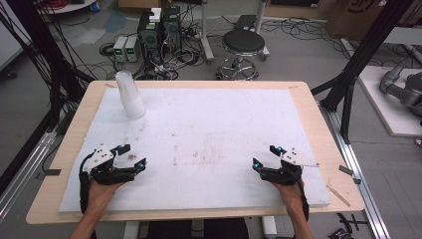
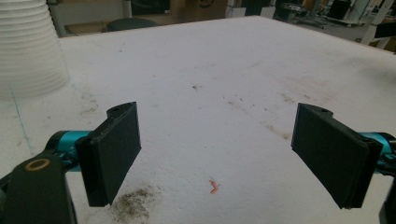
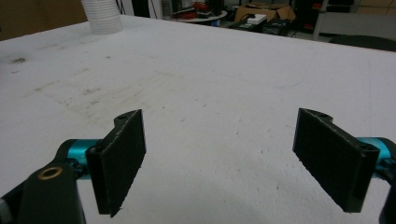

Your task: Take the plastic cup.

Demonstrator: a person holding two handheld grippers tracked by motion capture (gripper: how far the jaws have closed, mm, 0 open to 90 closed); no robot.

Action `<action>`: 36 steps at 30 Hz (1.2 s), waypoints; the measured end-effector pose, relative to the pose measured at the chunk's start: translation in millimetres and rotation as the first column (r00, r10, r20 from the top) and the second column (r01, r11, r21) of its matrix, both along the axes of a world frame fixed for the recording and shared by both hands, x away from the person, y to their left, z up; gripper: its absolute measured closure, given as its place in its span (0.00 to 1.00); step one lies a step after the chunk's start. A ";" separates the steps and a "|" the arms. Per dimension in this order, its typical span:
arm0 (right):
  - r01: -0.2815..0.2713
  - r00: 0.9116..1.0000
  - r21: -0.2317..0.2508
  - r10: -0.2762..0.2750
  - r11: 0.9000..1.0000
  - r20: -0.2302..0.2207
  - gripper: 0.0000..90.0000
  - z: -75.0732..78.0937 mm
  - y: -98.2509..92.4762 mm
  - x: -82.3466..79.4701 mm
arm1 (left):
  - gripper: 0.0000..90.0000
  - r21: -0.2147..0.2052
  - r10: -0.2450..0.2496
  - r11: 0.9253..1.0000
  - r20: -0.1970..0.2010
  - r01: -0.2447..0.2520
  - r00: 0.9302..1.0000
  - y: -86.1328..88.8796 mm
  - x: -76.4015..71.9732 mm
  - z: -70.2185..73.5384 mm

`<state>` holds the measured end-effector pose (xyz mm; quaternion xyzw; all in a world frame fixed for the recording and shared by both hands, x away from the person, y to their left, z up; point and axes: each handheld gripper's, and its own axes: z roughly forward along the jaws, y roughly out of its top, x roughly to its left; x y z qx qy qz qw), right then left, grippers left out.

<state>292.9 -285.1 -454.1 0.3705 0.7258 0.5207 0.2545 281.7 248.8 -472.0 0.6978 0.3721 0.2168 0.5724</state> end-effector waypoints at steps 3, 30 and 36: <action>-0.002 1.000 0.002 0.002 1.000 0.002 0.19 0.0 -0.3 -0.3 | 0.17 -0.011 -0.011 1.000 -0.003 0.010 1.000 0.8 0.3 -0.2; -0.002 1.000 0.037 0.003 0.999 -0.004 0.19 -0.1 -3.6 -0.1 | 0.17 -0.034 0.131 0.991 0.053 -0.129 0.990 26.2 17.2 53.7; -0.002 1.000 0.036 0.001 0.999 0.001 0.19 -0.2 -3.3 -0.4 | 0.17 -0.039 0.177 0.984 0.102 -0.174 0.979 36.8 34.5 87.1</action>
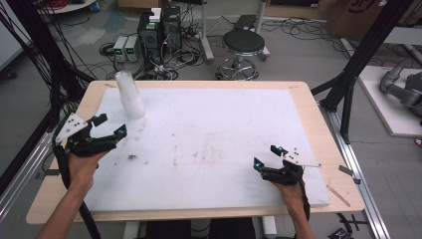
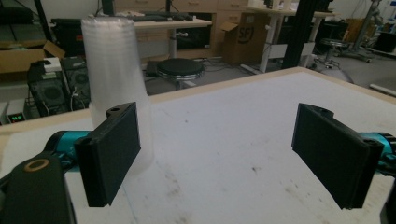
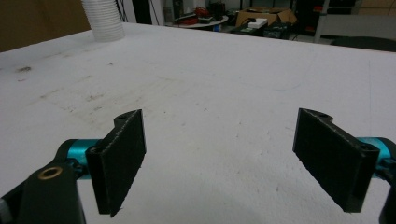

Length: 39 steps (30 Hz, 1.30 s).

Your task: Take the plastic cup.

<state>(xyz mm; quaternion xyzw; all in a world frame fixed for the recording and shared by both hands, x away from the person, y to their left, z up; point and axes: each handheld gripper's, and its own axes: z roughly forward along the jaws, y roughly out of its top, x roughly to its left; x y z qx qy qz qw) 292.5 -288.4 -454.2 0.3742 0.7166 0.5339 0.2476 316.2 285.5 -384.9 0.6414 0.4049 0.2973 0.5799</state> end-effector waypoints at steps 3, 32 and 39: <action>-0.002 1.000 -0.007 0.002 1.000 0.000 0.19 0.1 0.9 -0.6 | 0.17 0.002 0.014 1.000 0.012 -0.014 1.000 3.2 9.8 12.9; 0.007 1.000 0.010 -0.007 1.000 0.004 0.19 0.0 -0.8 -0.6 | 0.17 0.111 0.082 0.991 -0.107 -0.070 0.991 9.1 125.5 75.1; 0.005 1.000 0.012 -0.005 1.000 0.006 0.19 0.0 -0.8 -1.2 | 0.17 0.123 0.093 0.989 -0.135 -0.076 0.986 10.4 143.7 84.7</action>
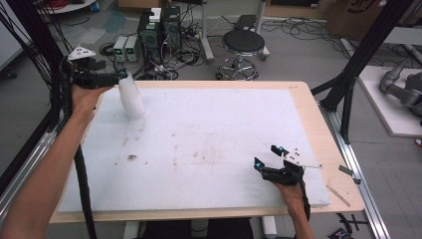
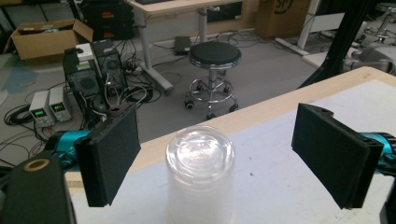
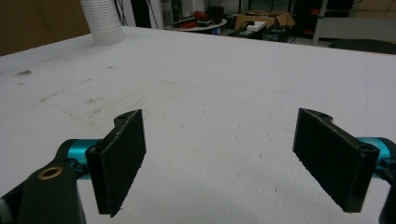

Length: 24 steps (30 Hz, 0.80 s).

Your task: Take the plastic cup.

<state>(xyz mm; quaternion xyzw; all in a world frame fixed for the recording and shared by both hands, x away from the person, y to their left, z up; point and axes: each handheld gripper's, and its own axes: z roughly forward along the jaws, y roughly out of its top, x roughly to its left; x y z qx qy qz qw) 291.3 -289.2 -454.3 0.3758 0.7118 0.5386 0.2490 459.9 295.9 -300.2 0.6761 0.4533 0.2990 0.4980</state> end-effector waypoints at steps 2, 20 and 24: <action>0.000 1.000 -0.003 0.000 1.000 0.000 0.19 0.0 -0.1 0.5 | 0.17 0.005 0.007 1.000 -0.008 -0.007 1.000 1.4 5.0 2.9; 0.012 1.000 -0.011 -0.012 1.000 0.005 0.19 0.1 0.7 -0.2 | 0.17 0.062 0.010 0.998 -0.141 -0.001 0.990 -5.0 41.9 11.3; 0.012 1.000 -0.008 -0.012 1.000 -0.005 0.19 0.0 0.4 1.1 | 0.17 0.067 0.005 0.998 -0.173 0.006 0.985 -9.5 46.9 6.1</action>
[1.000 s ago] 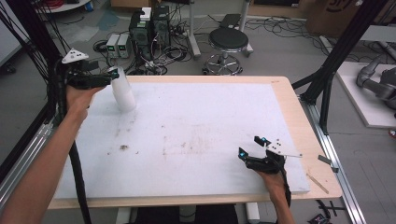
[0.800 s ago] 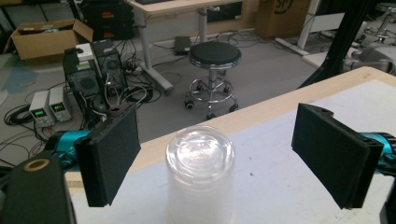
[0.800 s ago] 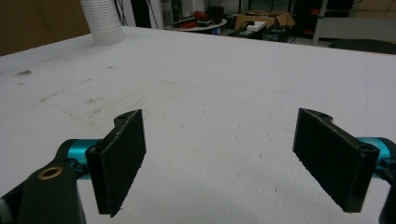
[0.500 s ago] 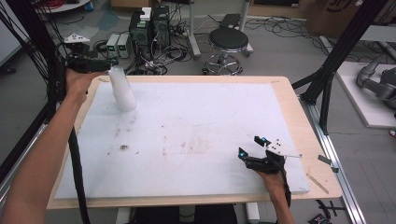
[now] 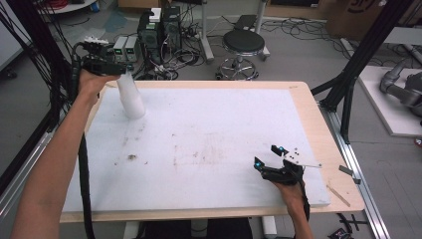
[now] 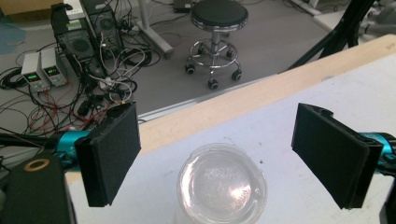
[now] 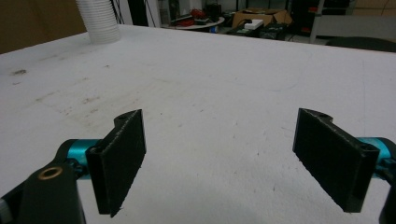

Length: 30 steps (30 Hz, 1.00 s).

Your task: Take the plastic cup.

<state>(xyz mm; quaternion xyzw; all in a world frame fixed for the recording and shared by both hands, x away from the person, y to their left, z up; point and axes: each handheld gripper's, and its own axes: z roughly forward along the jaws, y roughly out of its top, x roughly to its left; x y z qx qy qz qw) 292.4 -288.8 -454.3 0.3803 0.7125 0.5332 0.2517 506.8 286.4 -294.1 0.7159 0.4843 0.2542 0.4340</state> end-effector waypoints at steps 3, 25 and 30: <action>-0.001 1.000 -0.003 0.001 1.000 0.001 0.19 0.1 0.0 -0.2 | 0.17 0.028 -0.014 0.999 -0.022 0.015 1.000 -4.3 3.4 -4.0; 0.001 1.000 0.005 -0.001 1.000 0.002 0.19 0.1 -0.4 -0.4 | 0.20 0.110 0.012 0.994 -0.200 0.011 0.980 -15.5 19.1 -31.4; 0.002 1.000 0.007 -0.002 1.000 0.000 0.19 0.0 -0.7 -0.1 | 0.21 0.112 0.011 0.994 -0.212 0.013 0.977 -14.8 20.2 -33.8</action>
